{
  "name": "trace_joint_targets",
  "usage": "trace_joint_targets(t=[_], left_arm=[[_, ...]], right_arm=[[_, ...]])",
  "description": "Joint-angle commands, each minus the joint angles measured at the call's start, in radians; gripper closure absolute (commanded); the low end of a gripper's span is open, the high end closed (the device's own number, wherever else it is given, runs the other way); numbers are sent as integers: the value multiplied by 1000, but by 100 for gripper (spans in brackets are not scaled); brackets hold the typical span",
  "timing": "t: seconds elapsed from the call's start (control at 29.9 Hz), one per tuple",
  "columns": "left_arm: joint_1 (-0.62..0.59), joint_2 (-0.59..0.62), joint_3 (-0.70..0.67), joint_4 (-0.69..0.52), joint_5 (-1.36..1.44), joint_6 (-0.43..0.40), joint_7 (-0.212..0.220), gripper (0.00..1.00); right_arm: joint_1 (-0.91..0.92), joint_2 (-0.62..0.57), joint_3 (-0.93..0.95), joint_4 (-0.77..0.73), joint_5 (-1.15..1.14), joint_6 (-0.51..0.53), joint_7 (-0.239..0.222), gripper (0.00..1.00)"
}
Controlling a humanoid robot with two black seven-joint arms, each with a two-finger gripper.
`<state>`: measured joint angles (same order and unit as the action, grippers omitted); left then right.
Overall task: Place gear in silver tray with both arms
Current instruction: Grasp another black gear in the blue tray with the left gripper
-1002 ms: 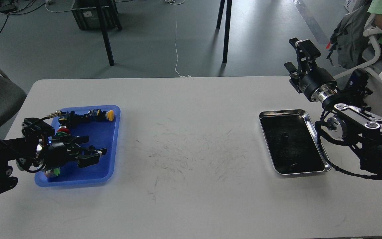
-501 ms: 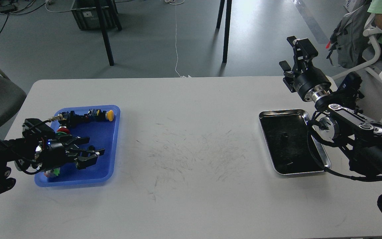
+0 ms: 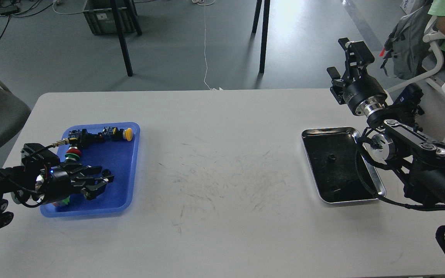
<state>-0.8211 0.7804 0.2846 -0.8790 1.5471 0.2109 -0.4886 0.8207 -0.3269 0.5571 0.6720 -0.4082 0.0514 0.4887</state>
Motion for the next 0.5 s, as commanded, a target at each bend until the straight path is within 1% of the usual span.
trace_joint_targets(t=[0.0, 0.4, 0.47], left_arm=[[2, -3, -2, 14, -2, -1, 0, 49], [0, -1, -10, -6, -10, -1, 0, 49], [0, -1, -10, -6, -10, -1, 0, 52]], right_arm=[[0, 0, 0, 0, 0, 1, 0, 6], [-2, 0, 1, 0, 0, 2, 0, 6], [-2, 0, 1, 0, 0, 1, 0, 6]])
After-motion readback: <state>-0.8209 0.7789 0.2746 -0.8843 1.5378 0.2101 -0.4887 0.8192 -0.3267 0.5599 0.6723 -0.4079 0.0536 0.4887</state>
